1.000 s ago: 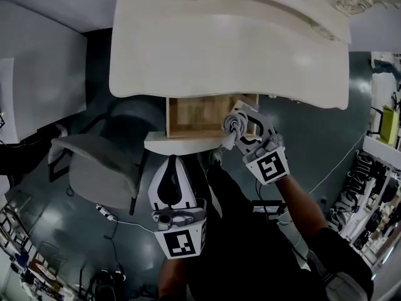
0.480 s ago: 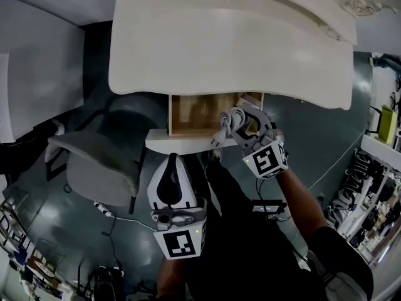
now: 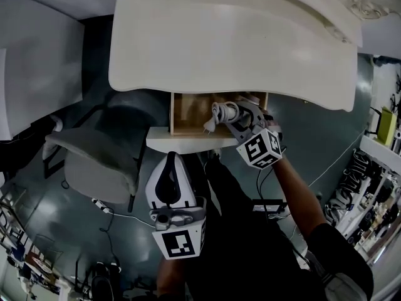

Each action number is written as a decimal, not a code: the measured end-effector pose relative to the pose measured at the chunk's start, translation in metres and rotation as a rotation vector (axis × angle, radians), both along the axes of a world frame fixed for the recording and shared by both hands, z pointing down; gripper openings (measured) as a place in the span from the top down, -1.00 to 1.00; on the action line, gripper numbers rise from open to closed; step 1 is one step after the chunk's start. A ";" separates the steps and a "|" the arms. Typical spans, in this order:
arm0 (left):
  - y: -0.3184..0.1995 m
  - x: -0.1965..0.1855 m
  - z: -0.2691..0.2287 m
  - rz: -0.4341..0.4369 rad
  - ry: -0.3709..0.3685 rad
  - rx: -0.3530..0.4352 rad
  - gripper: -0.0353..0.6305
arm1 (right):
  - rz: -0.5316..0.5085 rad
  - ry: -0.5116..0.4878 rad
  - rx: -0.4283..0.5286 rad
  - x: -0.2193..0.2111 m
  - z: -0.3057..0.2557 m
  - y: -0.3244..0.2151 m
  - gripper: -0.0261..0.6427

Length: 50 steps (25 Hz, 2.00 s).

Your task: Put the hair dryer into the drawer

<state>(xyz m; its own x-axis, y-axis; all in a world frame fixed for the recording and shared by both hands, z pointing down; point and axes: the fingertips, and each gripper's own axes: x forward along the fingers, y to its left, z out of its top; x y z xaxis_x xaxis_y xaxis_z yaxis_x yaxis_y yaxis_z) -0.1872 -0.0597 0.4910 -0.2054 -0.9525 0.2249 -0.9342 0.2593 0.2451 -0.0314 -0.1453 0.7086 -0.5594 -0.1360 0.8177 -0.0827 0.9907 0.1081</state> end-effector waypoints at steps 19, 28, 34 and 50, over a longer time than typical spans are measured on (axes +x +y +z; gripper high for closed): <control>-0.004 -0.004 0.018 -0.001 0.014 -0.039 0.82 | -0.066 0.266 -0.071 0.002 0.054 0.004 0.35; -0.009 -0.007 0.023 -0.010 0.009 -0.044 0.82 | -0.091 0.369 -0.087 -0.004 0.068 0.006 0.35; -0.009 -0.010 0.026 -0.012 0.010 -0.050 0.82 | -0.101 0.443 -0.097 -0.006 0.077 0.008 0.35; -0.007 -0.023 0.034 -0.040 0.026 -0.055 0.82 | -0.165 0.597 -0.095 -0.005 0.094 0.015 0.35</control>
<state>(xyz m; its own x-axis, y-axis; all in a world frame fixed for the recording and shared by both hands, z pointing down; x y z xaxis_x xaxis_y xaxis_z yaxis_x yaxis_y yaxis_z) -0.2105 -0.0665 0.5254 -0.2367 -0.9295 0.2827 -0.9163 0.3104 0.2532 -0.0367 -0.1300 0.8021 -0.0095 0.0024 1.0000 0.1199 0.9928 -0.0013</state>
